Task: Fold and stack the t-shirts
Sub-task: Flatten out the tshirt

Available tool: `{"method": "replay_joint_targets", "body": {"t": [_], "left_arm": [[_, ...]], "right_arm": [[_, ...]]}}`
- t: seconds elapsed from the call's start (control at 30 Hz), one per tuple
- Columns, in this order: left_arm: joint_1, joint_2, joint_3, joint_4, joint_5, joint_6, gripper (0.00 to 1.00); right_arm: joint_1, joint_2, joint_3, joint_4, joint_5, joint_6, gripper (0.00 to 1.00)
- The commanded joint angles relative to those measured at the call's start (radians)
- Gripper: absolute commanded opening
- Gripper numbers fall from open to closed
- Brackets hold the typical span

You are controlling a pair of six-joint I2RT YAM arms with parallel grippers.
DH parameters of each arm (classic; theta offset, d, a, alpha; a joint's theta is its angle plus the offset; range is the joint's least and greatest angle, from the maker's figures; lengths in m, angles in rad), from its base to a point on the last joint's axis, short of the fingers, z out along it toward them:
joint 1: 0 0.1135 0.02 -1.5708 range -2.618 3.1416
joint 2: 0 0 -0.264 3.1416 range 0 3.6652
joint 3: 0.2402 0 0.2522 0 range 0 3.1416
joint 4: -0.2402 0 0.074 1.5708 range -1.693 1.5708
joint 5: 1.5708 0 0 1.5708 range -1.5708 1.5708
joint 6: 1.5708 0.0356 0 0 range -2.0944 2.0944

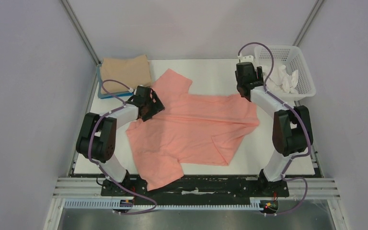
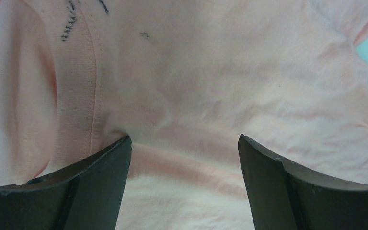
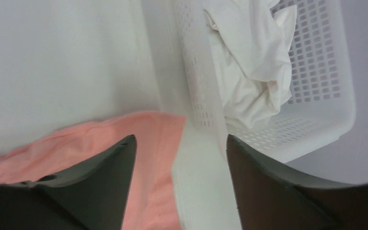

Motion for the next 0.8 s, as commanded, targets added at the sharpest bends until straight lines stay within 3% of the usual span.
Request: {"method": "replay_joint_targets", "body": {"t": [0.0,0.03,0.27,0.43,0.63,0.77], "left_arm": [[0.009,0.0,-0.009,-0.045,0.015,0.023,0.88],[0.007,-0.001,-0.009,-0.042,0.02,0.022,0.89],[0.008,-0.002,-0.01,-0.061,0.026,0.029,0.89],[0.008,-0.013,-0.023,-0.057,0.034,0.034,0.89],[0.008,-0.005,-0.032,-0.053,0.025,0.037,0.89],[0.008,0.006,-0.031,-0.06,0.01,0.038,0.89]], "right_arm": [[0.092,-0.074,-0.025,-0.043,-0.05,-0.07,0.85],[0.12,-0.11,-0.061,-0.056,-0.097,-0.049,0.97],[0.429,-0.366,-0.434,-0.072,-0.299,0.128,0.97],[0.547,-0.385,-0.562,-0.077,-0.48,0.203,0.84],[0.549,-0.339,-0.608,-0.075,-0.431,0.253,0.72],[0.547,-0.356,-0.62,-0.112,-0.298,0.318,0.42]]}}
